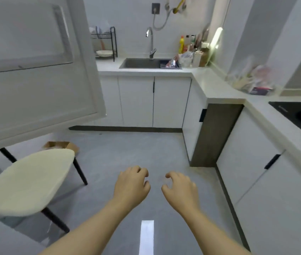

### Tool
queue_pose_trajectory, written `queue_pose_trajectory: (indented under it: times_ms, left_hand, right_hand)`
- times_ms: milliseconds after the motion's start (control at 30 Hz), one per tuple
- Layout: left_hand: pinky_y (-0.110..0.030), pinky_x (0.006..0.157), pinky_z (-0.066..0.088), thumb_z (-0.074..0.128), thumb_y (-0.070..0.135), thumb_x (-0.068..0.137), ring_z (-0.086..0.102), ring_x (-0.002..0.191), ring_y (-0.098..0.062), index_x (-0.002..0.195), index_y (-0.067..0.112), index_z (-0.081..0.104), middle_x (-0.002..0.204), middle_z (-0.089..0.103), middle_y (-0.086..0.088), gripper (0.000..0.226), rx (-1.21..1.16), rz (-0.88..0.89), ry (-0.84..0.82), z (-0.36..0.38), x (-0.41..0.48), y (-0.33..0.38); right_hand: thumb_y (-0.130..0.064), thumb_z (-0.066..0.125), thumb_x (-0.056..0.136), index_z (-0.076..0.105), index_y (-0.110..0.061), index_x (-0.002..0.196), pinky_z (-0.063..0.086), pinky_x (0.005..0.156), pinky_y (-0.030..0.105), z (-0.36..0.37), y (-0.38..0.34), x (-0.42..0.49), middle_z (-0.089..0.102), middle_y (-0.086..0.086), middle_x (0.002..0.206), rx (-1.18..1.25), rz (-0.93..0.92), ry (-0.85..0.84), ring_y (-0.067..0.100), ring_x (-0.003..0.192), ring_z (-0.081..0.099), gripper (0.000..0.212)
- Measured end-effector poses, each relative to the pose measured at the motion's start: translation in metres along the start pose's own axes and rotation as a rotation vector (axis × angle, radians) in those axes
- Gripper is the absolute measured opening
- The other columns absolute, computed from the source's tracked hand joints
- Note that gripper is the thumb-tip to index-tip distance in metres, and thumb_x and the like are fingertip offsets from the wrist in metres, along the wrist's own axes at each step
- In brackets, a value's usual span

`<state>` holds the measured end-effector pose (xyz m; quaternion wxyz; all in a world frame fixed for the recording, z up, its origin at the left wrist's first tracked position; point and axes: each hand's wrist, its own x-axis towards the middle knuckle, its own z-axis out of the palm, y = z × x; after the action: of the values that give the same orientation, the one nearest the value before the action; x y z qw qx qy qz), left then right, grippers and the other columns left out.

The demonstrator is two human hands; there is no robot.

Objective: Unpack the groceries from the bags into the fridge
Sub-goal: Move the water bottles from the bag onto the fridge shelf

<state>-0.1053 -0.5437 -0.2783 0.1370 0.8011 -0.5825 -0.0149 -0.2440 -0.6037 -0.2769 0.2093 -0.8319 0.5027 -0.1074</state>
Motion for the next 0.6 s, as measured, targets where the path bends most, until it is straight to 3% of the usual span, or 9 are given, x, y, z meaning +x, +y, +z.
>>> queue_pose_trajectory:
  times_ms: [233, 333, 600]
  left_hand:
    - [-0.021, 0.086, 0.039, 0.044, 0.035, 0.094, 0.051, 0.105, -0.013, 0.119, 0.024, 0.055, 0.118, 0.055, 0.007, 0.029, -0.091, 0.305, -0.131, 0.045, 0.053, 0.128]
    - [-0.025, 0.089, 0.044, 0.045, 0.037, 0.094, 0.051, 0.105, -0.013, 0.117, 0.025, 0.056, 0.118, 0.055, 0.007, 0.029, -0.122, 0.443, -0.163, 0.057, 0.075, 0.186]
    - [-0.023, 0.084, 0.038, 0.042, 0.035, 0.094, 0.050, 0.108, -0.013, 0.126, 0.025, 0.050, 0.120, 0.054, 0.008, 0.034, -0.201, 0.823, -0.208, 0.079, 0.140, 0.335]
  right_hand:
    - [-0.032, 0.043, 0.092, 0.047, -0.026, 0.131, 0.031, 0.103, 0.030, -0.060, 0.112, -0.023, 0.050, -0.009, 0.134, 0.037, 0.312, 0.135, 0.015, 0.125, 0.041, 0.040]
    - [-0.032, 0.044, 0.092, 0.047, -0.026, 0.131, 0.032, 0.103, 0.029, -0.086, 0.152, -0.031, 0.050, -0.008, 0.134, 0.043, 0.429, 0.216, 0.015, 0.123, 0.042, 0.039]
    - [-0.034, 0.044, 0.092, 0.047, -0.027, 0.130, 0.028, 0.103, 0.029, -0.152, 0.254, -0.024, 0.049, -0.010, 0.135, 0.036, 0.707, 0.410, 0.014, 0.125, 0.039, 0.038]
